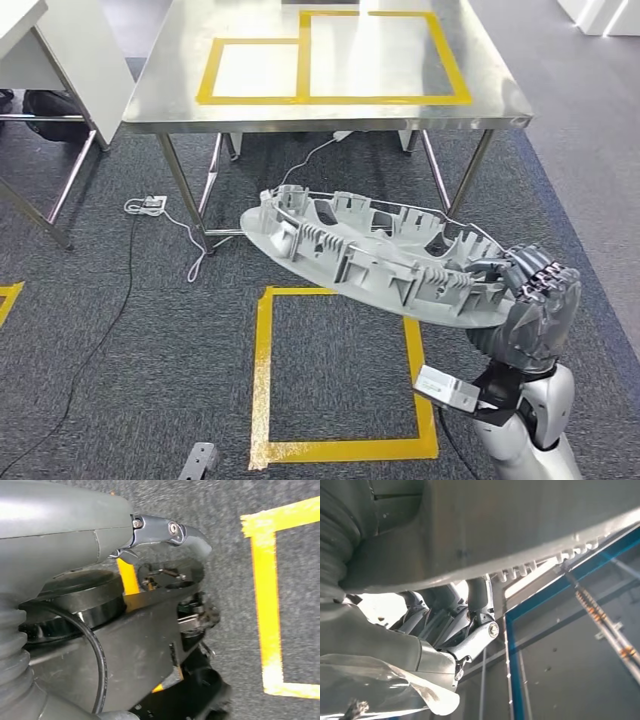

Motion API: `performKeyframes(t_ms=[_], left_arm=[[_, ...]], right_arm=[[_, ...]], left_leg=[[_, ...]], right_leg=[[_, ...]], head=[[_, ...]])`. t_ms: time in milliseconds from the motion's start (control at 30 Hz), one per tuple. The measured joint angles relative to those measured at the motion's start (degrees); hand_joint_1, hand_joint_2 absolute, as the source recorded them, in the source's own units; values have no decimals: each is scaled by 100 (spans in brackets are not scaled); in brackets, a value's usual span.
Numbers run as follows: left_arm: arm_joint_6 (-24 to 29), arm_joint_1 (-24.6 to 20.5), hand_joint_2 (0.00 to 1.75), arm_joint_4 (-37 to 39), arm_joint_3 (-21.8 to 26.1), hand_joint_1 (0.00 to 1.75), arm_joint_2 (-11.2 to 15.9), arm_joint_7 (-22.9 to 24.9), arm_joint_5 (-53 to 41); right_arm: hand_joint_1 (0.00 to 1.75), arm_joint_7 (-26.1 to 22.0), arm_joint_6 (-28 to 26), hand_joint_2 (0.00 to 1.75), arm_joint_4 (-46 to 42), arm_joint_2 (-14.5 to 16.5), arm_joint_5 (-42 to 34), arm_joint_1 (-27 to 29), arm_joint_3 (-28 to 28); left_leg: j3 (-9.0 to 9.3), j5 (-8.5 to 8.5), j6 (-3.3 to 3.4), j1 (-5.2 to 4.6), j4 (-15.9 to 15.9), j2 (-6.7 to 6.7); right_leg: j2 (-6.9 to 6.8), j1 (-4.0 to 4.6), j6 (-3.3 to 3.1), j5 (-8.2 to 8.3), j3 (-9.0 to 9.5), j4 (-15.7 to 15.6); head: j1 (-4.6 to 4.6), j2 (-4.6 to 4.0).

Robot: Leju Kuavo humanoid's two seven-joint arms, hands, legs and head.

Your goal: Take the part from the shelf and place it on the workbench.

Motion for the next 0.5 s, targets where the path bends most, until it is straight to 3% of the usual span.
performKeyframes(t_ms=[33,100,200,333,367,400,467,500], left_arm=[[-1,-8,175,0,1,0,-2,5,-2],[-2,-17,175,0,1,0,-9,14,-3],[-1,-29,175,0,-1,0,-5,16,-4],[-1,-45,175,0,-2,0,12,15,-8],[-2,-44,175,0,-2,0,15,16,-13],[-3,-45,175,0,-2,0,17,16,-22],[-4,-47,175,0,-2,0,22,16,-48],[-5,-48,175,0,-1,0,27,16,-58]], right_arm=[[175,8,0,175,15,-14,-15,-31,-22],[175,18,0,175,38,-29,-31,-74,-53],[175,32,0,175,64,-42,-29,-99,-82],[175,42,0,175,106,-47,-40,-151,-100],[175,46,0,175,124,-50,-40,-161,-105],[175,51,0,175,145,-55,-41,-172,-113],[175,60,0,175,188,-63,-44,-206,-135],[175,63,0,175,208,-66,-47,-233,-146]], left_leg=[[20,-26,-23,-2,-19,2],[58,-27,-80,-3,-43,10],[12,-81,-172,4,177,21],[-703,-524,-290,60,1352,25],[-814,-519,-297,67,1437,26],[-835,-391,-292,69,1324,27],[-665,142,-250,64,640,30],[-573,300,-225,47,326,34]], right_leg=[[-9,22,-41,96,63,-199],[-15,48,-104,93,121,-354],[-17,5,-181,109,324,-452],[-16,-9,-223,-20,518,-481],[-12,-8,-222,-64,574,-481],[-8,-8,-216,-111,641,-481],[-7,-8,-191,-217,772,-484],[-5,-5,-166,-265,831,-484]], head=[[-10,1],[-27,1],[-34,1],[-46,1],[-45,1],[-47,1],[-45,1],[-43,1]])
